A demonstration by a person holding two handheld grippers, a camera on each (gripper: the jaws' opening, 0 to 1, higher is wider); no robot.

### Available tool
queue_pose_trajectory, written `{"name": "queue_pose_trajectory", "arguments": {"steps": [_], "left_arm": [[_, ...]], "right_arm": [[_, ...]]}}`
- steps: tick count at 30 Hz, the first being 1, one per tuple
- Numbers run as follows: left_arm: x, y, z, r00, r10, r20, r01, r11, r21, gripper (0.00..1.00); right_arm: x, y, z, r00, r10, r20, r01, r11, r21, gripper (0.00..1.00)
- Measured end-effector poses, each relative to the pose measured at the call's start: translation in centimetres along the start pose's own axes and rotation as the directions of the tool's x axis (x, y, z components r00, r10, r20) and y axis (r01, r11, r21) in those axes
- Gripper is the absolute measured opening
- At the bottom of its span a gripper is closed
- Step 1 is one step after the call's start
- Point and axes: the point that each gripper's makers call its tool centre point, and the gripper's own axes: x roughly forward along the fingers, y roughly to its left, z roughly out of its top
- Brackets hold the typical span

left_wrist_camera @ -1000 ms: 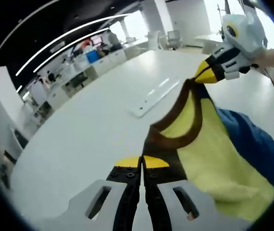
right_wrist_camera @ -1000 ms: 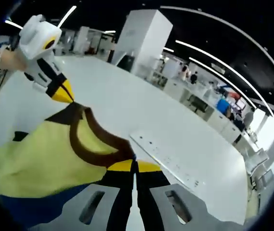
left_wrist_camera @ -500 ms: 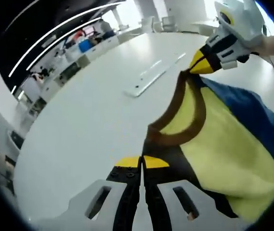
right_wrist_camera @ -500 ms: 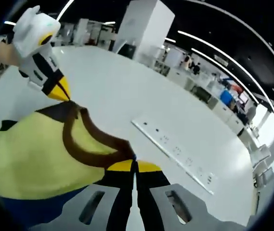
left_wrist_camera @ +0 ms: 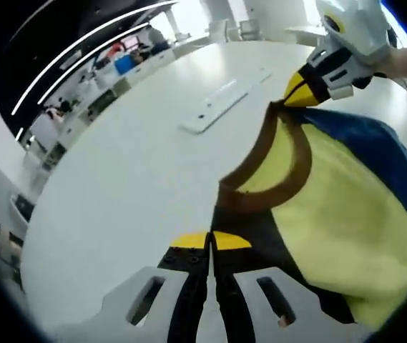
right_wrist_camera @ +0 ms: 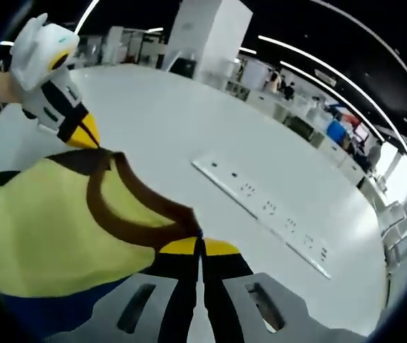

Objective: Fold the garment on the visible template until the final outline fits inside the template.

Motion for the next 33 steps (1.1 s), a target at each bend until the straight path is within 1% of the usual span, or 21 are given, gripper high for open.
{"name": "queue_pose_trajectory", "arguments": {"steps": [2,8,11,14,16,18,19,20,22,24,26,28,30,33], "left_arm": [[0.1,-0.1,0.0,1.0,0.002,-0.003,-0.002,1.0,0.024,0.0],[0.1,-0.2,0.4,1.0,-0.012,-0.009,0.012,1.0,-0.015,0.0],[0.2,-0.2,0.4,1.0,-0.006,0.011,0.007,1.0,-0.023,0.0],[0.0,-0.2,0.4,0.999,-0.015,0.03,0.016,0.999,-0.034,0.0],[0.0,-0.2,0.4,0.999,-0.018,0.029,0.019,0.999,-0.035,0.0],[0.0,-0.3,0.4,1.0,-0.017,0.024,0.018,0.999,-0.031,0.0],[0.0,-0.3,0.4,1.0,-0.015,0.022,0.015,1.0,-0.024,0.0],[0.0,-0.1,0.4,1.0,-0.017,0.021,0.018,1.0,-0.023,0.0],[-0.1,-0.1,0.5,0.999,-0.026,0.027,0.028,0.998,-0.058,0.0],[-0.4,0.2,1.1,0.997,-0.008,0.074,0.016,0.995,-0.101,0.03],[-0.7,0.3,1.3,0.996,-0.005,0.086,0.016,0.992,-0.126,0.06],[-0.8,0.5,1.2,0.997,0.005,0.083,0.004,0.994,-0.11,0.09],[-1.2,0.5,1.2,0.997,0.001,0.078,0.008,0.994,-0.111,0.11],[-1.9,0.3,1.5,0.996,-0.004,0.091,0.013,0.994,-0.108,0.12]], "right_arm": [[0.3,0.1,-0.2,1.0,0.002,-0.009,-0.002,1.0,-0.003,0.02],[0.1,0.4,-0.9,1.0,0.0,-0.023,0.0,1.0,0.017,0.02],[0.1,0.4,-1.0,1.0,0.006,-0.011,-0.005,0.999,0.05,0.02],[0.1,0.4,-1.2,1.0,0.005,0.002,-0.005,0.997,0.08,0.02],[0.2,0.5,-1.0,1.0,-0.001,0.004,0.001,0.998,0.069,0.02],[0.1,0.6,-0.9,1.0,-0.011,0.004,0.011,1.0,0.01,0.02],[-0.1,0.6,-0.8,1.0,-0.017,0.004,0.017,1.0,-0.023,0.03],[-0.3,0.7,-0.8,1.0,-0.019,0.005,0.019,0.999,-0.038,0.04],[-0.6,0.7,-0.6,1.0,-0.021,0.012,0.022,1.0,-0.019,0.08],[-0.8,0.5,-0.2,0.999,-0.023,0.036,0.022,1.0,0.015,0.12],[-1.2,0.3,0.3,0.998,-0.027,0.051,0.026,0.999,0.023,0.14],[-1.5,0.3,0.6,0.998,-0.026,0.061,0.025,0.999,0.027,0.15],[-1.6,0.4,0.7,0.998,-0.024,0.062,0.022,0.999,0.033,0.17],[-2.1,0.5,1.1,0.997,-0.028,0.075,0.025,0.999,0.035,0.2]]}}
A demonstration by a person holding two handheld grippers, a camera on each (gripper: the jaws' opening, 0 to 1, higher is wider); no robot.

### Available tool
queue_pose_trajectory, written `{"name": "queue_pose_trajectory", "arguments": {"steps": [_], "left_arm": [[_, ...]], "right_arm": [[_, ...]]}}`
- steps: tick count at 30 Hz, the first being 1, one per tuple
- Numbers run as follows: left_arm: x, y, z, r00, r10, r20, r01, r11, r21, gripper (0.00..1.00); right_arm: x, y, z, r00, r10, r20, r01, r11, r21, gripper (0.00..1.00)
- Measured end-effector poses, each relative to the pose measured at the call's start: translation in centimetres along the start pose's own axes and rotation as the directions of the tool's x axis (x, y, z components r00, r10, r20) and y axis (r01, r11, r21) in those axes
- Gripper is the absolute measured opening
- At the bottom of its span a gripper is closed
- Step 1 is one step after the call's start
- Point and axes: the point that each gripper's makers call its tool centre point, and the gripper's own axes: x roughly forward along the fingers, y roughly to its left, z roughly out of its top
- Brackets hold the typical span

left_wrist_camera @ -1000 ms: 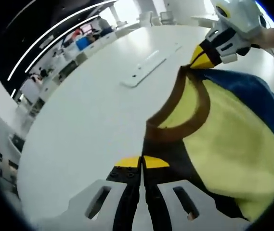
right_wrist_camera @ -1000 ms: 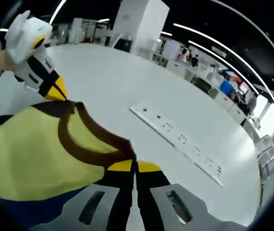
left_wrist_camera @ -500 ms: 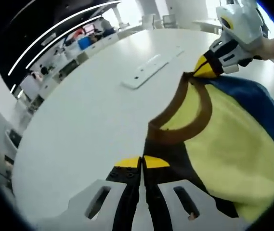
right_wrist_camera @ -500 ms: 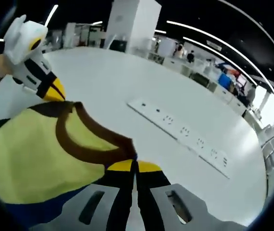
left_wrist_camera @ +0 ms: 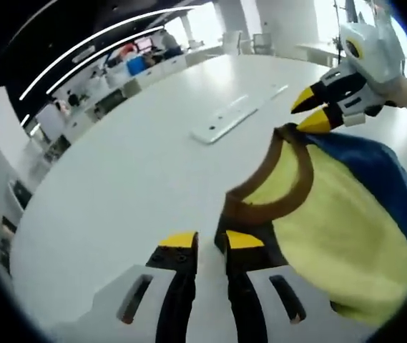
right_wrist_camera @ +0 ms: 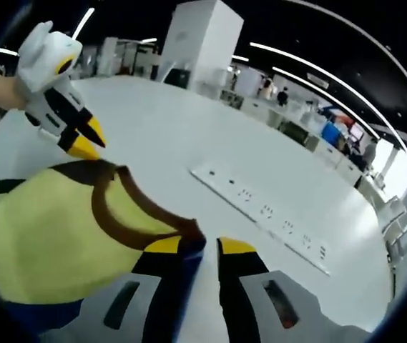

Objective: Fold the garment on the visible template until the final outline fits inside the template.

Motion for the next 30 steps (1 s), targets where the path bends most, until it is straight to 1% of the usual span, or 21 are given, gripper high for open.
{"name": "queue_pose_trajectory", "arguments": {"steps": [1,2,3,5,7,9,12,14,16,17,18,19,20,22,23,26,28,30], "left_arm": [[-0.2,0.0,0.1,1.0,-0.002,0.004,0.002,1.0,-0.006,0.11],[-0.5,-0.2,0.4,1.0,-0.006,0.017,0.006,1.0,-0.017,0.1],[-0.7,-0.2,0.5,1.0,-0.007,0.021,0.008,1.0,-0.018,0.11],[-1.2,-0.4,0.7,0.999,-0.009,0.031,0.009,1.0,-0.018,0.16],[-1.7,-0.8,0.9,0.999,-0.018,0.039,0.018,1.0,-0.018,0.18],[-2.1,-1.2,1.1,0.999,-0.032,0.044,0.033,0.999,-0.025,0.26],[-3.4,-2.1,1.6,0.997,-0.053,0.06,0.053,0.999,-0.006,0.3],[-4.3,-2.7,2.1,0.995,-0.066,0.075,0.063,0.997,0.044,0.32],[-4.7,-3.2,2.2,0.994,-0.08,0.079,0.077,0.996,0.042,0.35],[-5.0,-3.6,2.4,0.993,-0.089,0.083,0.087,0.996,0.032,0.37],[-5.2,-4.2,2.6,0.989,-0.112,0.093,0.11,0.994,0.026,0.41],[-5.4,-4.8,2.6,0.988,-0.12,0.093,0.119,0.993,0.009,0.46],[-5.6,-4.9,2.7,0.988,-0.118,0.098,0.118,0.993,0.011,0.5],[-6.1,-5.6,2.9,0.985,-0.127,0.116,0.125,0.992,0.021,0.49],[-6.3,-5.8,3.0,0.985,-0.129,0.116,0.127,0.992,0.019,0.49],[-7.0,-6.6,3.1,0.982,-0.141,0.125,0.14,0.99,0.015,0.58],[-7.4,-6.9,3.2,0.982,-0.138,0.126,0.136,0.99,0.025,0.58],[-8.0,-7.2,3.4,0.981,-0.141,0.133,0.138,0.99,0.031,0.62]], "right_arm": [[-0.1,0.1,0.2,1.0,0.004,0.005,-0.004,1.0,0.011,0.21],[-0.5,0.7,0.5,1.0,0.017,0.018,-0.018,0.999,0.044,0.22],[-0.6,0.8,0.6,1.0,0.018,0.021,-0.019,0.999,0.045,0.24],[-0.7,1.2,0.8,0.999,0.024,0.026,-0.025,0.999,0.04,0.29],[-1.1,1.5,0.9,0.999,0.029,0.031,-0.03,0.999,0.033,0.32],[-1.5,1.6,1.0,0.999,0.028,0.036,-0.029,0.999,0.032,0.35],[-2.4,1.7,1.0,0.999,0.035,0.041,-0.036,0.999,0.041,0.42],[-3.2,1.9,1.4,0.998,0.036,0.058,-0.039,0.998,0.04,0.45],[-3.9,2.0,1.6,0.997,0.035,0.066,-0.038,0.999,0.036,0.47],[-4.1,2.0,1.7,0.997,0.036,0.069,-0.039,0.999,0.038,0.5],[-4.5,2.2,1.8,0.997,0.038,0.07,-0.042,0.998,0.043,0.52],[-4.8,2.3,1.9,0.996,0.04,0.074,-0.044,0.998,0.048,0.54],[-5.4,2.6,2.2,0.995,0.044,0.086,-0.048,0.997,0.053,0.56],[-6.1,2.8,2.4,0.994,0.045,0.095,-0.05,0.997,0.05,0.57],[-6.4,3.0,2.6,0.994,0.045,0.102,-0.05,0.998,0.046,0.59],[-7.3,3.6,2.5,0.993,0.055,0.1,-0.059,0.998,0.032,0.66],[-7.7,3.8,2.5,0.993,0.061,0.101,-0.065,0.997,0.039,0.68],[-8.3,4.1,2.4,0.992,0.063,0.105,-0.068,0.997,0.042,0.69]]}}
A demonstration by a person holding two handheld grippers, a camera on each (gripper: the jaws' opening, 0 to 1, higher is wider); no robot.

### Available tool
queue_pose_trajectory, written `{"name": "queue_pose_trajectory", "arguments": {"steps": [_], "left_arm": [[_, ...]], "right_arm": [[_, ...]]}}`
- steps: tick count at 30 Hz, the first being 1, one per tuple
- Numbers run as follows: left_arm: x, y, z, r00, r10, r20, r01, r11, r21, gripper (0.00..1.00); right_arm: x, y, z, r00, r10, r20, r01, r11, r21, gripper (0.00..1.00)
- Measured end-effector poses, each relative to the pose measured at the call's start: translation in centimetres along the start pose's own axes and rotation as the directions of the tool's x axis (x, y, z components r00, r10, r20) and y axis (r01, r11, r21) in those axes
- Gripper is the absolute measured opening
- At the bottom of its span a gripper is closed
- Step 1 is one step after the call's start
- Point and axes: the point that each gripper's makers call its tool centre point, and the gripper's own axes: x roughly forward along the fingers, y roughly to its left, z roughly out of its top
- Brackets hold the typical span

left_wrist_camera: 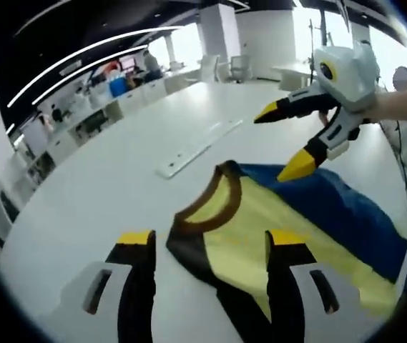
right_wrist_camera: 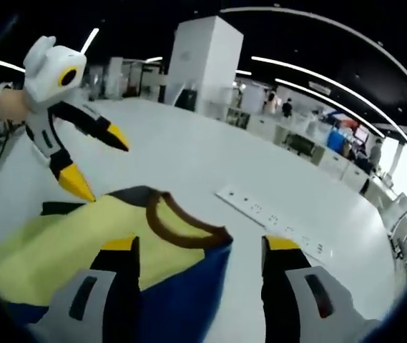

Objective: Fold the garment on the visible template until the final outline fits inside the template.

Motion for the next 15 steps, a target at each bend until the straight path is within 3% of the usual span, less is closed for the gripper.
{"name": "queue_pose_trajectory", "arguments": {"steps": [2,7,10,15], "left_arm": [[-0.5,-0.7,0.3,1.0,-0.016,0.016,0.017,1.0,-0.003,0.65],[-1.1,-1.4,0.3,1.0,-0.023,0.008,0.023,1.0,0.016,0.67],[-1.7,-2.1,1.3,0.997,-0.035,0.07,0.034,0.999,0.01,0.67],[-2.5,-3.1,1.5,0.995,-0.05,0.082,0.049,0.999,0.015,0.71]], "right_arm": [[-0.5,0.5,0.1,1.0,0.012,0.006,-0.012,1.0,0.007,0.68],[-0.9,1.0,0.5,0.999,0.027,0.017,-0.027,1.0,0.004,0.78],[-1.4,1.5,0.7,0.999,0.039,0.024,-0.04,0.999,0.028,0.81],[-2.3,2.3,1.0,0.998,0.046,0.031,-0.047,0.998,0.028,0.9]]}}
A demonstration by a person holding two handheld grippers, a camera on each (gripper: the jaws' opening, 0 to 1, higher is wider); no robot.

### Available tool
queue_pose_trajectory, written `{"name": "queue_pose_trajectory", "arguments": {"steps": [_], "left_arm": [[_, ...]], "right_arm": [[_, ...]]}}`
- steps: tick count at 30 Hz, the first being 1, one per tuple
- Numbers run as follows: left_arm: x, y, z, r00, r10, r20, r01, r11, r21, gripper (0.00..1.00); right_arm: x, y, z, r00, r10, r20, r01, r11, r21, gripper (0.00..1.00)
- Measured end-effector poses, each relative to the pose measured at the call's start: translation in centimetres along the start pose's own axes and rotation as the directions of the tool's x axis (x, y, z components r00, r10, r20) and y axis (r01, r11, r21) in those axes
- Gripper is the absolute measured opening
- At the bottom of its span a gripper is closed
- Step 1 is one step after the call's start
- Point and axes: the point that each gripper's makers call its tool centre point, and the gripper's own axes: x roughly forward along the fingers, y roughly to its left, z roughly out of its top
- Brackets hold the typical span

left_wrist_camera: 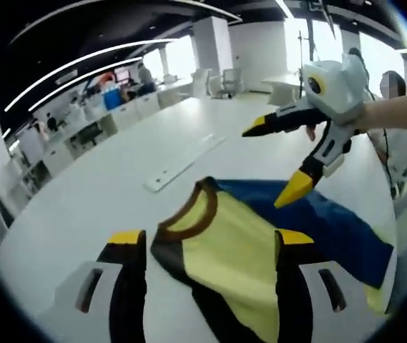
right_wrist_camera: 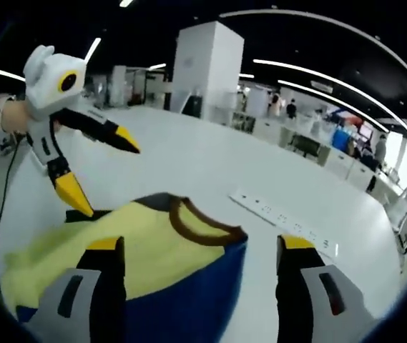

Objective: Fold the garment on the visible template until the final outline fits inside the template.

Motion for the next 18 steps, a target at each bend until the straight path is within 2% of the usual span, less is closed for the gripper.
{"name": "queue_pose_trajectory", "arguments": {"steps": [4,7,16,18], "left_arm": [[-0.5,-0.4,0.5,1.0,-0.012,0.005,0.012,1.0,0.011,0.75],[-1.1,-0.9,1.1,1.0,-0.013,0.015,0.012,0.999,0.047,0.76],[-2.5,-2.6,1.1,0.999,-0.041,0.027,0.04,0.999,0.032,0.84],[-2.8,-2.7,1.2,0.999,-0.027,0.035,0.026,0.999,0.044,0.82]], "right_arm": [[-0.7,0.7,0.4,1.0,0.009,0.012,-0.009,1.0,0.001,0.96],[-1.1,1.6,0.4,1.0,0.028,0.011,-0.028,1.0,0.006,1.0],[-2.7,3.4,0.1,0.999,0.043,0.002,-0.043,0.999,-0.012,1.0],[-2.9,3.7,0.1,0.999,0.05,0.004,-0.05,0.999,-0.008,1.0]]}}
